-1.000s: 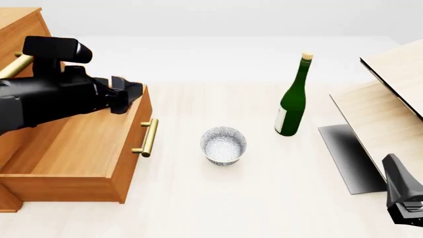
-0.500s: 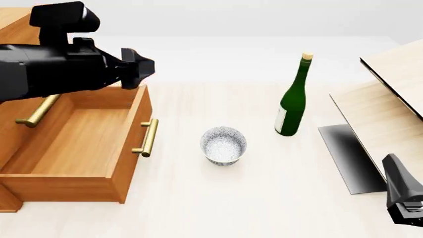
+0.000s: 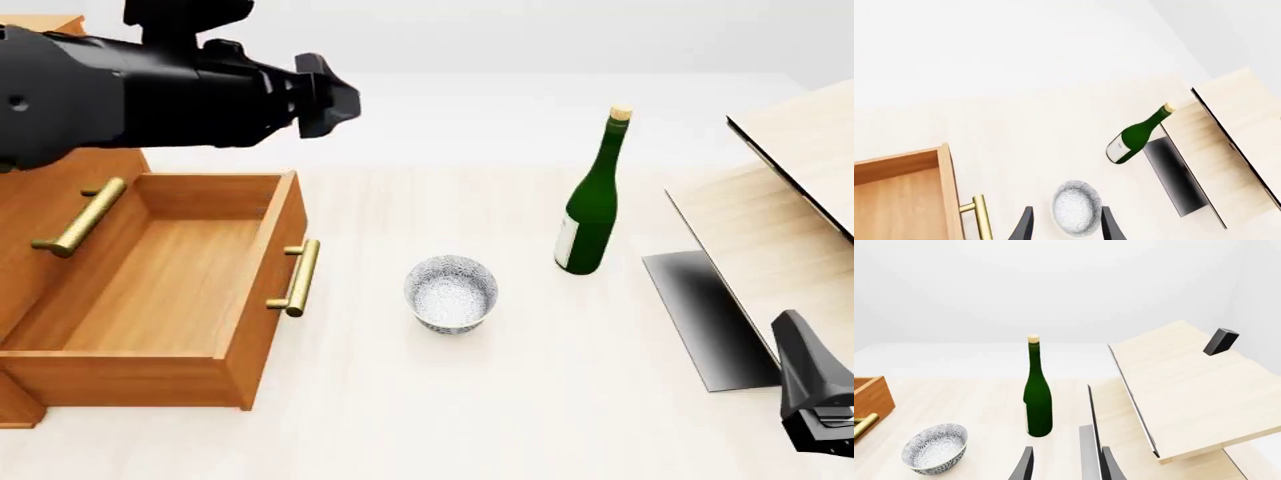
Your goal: Put the bowl in the bottom drawer of the cabinet and close it.
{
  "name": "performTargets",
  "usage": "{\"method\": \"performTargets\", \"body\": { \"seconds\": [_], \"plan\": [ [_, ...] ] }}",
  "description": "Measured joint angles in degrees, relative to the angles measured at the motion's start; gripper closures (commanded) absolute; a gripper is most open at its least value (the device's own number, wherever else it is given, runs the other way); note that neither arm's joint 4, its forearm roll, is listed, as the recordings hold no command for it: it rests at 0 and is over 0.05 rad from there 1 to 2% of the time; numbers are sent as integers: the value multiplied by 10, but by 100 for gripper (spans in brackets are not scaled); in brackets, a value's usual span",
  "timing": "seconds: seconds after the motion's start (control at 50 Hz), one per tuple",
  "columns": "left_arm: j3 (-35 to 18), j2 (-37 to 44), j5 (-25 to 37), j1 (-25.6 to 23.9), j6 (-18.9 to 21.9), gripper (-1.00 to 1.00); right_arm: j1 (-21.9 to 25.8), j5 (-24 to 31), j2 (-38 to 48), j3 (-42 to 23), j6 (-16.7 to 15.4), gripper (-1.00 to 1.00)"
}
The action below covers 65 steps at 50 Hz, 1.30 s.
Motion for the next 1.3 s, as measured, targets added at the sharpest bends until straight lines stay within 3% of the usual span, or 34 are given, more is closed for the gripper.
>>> {"method": "performTargets", "body": {
  "seconds": [0.46, 1.3],
  "plan": [
    [-3, 77, -27, -5, -49, -100, 0, 0, 0, 0, 0, -100],
    [2, 211, -110, -8, -100, -100, 0, 0, 0, 0, 0, -100]
  ]
}}
